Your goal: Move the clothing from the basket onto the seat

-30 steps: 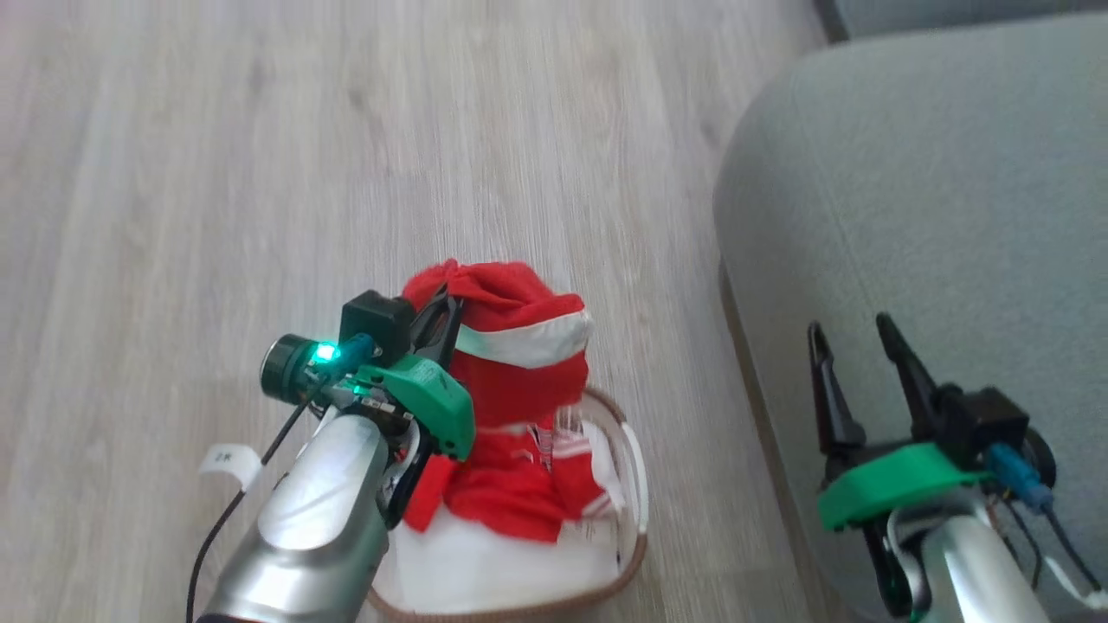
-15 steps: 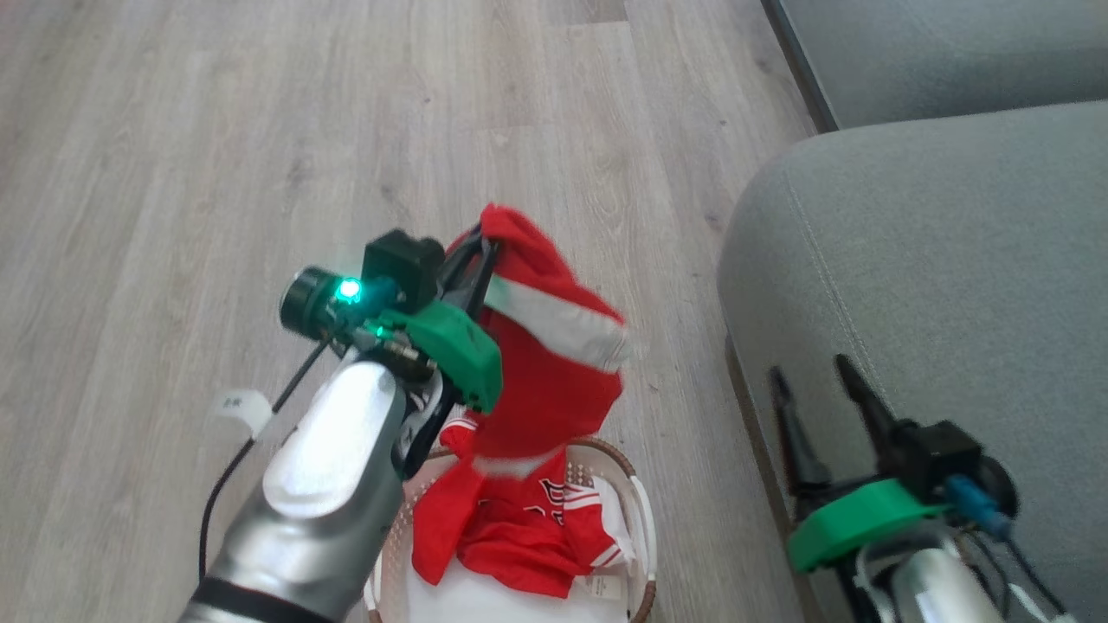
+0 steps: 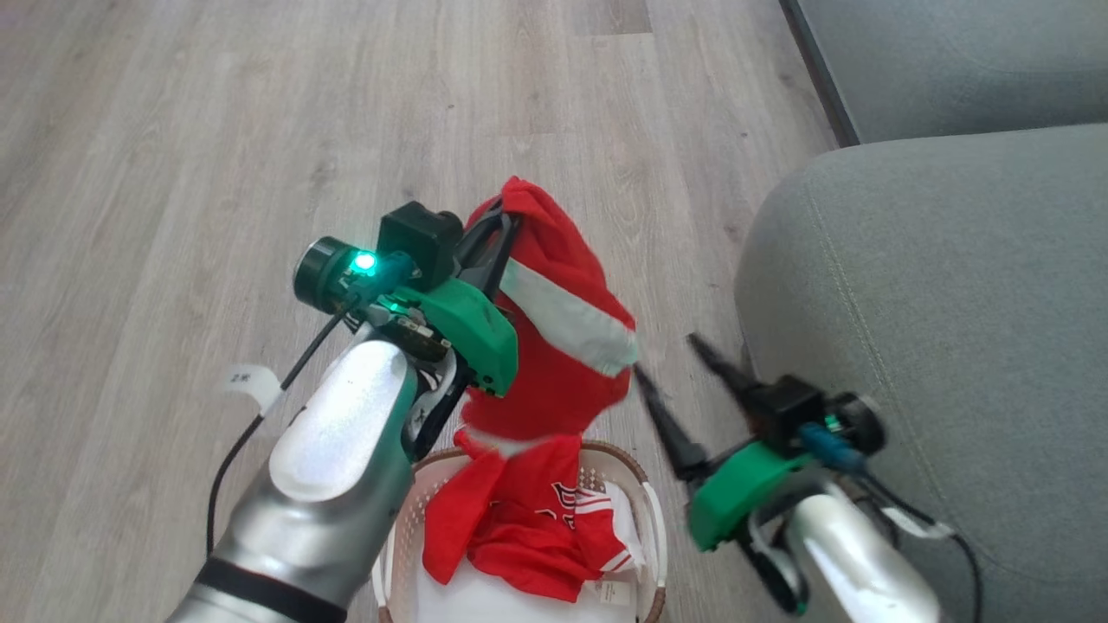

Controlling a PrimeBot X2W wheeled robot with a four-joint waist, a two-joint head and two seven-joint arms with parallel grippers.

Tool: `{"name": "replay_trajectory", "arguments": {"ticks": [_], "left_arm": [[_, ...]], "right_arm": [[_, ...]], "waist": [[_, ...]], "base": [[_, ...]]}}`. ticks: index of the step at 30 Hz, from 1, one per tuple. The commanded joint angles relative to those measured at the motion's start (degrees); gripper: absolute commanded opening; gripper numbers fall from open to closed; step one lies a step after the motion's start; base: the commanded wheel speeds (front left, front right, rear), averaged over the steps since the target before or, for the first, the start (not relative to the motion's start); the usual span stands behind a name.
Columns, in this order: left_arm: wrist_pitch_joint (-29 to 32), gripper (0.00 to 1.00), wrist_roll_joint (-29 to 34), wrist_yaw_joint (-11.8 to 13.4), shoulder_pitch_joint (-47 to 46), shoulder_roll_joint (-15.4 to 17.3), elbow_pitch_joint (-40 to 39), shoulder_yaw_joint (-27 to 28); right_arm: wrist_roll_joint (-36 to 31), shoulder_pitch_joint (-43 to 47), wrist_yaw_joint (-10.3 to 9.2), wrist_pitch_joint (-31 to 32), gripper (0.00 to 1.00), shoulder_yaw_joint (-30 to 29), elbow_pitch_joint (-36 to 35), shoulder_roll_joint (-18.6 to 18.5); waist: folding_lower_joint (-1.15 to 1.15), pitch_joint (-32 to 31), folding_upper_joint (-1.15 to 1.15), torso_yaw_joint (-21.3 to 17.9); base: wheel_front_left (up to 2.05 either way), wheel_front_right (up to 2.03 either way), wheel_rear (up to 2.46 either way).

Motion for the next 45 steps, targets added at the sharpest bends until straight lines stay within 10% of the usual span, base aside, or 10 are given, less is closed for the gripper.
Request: {"name": "replay_trajectory", "arguments": {"ticks": [1,19,40,45], "left_arm": [[-0.42,0.0,-0.8,0.05,-4.38,0.85,-2.25,1.35],[-1.11,0.0,-3.05,1.49,-3.41,0.54,-3.73,-2.06],[-1.54,0.0,-5.29,2.84,-3.42,0.47,-5.14,-4.99],[-1.67,0.0,-5.85,3.32,-3.47,0.46,-5.54,-5.55]], "right_arm": [[2.16,-3.94,-0.01,-0.37,1.0,4.05,0.82,0.15],[19.56,-13.37,-0.01,-0.37,1.0,19.92,12.56,-1.85],[21.17,-18.91,-0.01,-0.37,0.99,23.51,17.15,-0.22],[20.94,-20.8,-0.01,-0.37,0.47,23.59,18.33,0.03]], "waist": [[0.0,-0.06,0.0,0.4],[0.0,-0.91,0.0,3.4],[0.0,-0.17,0.0,5.07],[0.0,0.19,0.0,5.22]], "base": [[0.0,0.0,0.0],[0.0,0.0,0.0],[0.0,0.0,0.0],[0.0,0.0,0.0]]}}
